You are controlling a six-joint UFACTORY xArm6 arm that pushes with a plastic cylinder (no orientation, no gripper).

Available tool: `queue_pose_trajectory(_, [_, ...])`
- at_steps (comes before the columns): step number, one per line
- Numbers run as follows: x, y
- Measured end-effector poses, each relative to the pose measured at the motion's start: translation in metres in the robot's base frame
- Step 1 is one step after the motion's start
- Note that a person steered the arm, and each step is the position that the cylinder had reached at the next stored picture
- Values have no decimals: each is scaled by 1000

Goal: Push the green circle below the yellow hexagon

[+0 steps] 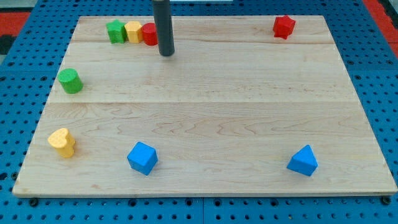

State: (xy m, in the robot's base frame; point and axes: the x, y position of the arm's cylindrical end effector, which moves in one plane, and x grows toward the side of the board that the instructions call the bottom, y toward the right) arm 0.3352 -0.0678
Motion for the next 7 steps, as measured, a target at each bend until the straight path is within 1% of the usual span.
queue_pose_trajectory(1, [73,-22])
queue_pose_trajectory(2, [123,-78])
queue_pose_trajectory(3, [124,-154])
queue_pose_trajectory(4, [92,-207])
queue_pose_trajectory(5, [58,-209])
queue_pose_trajectory(6, [38,-153])
queue_pose_trajectory(7, [59,-131])
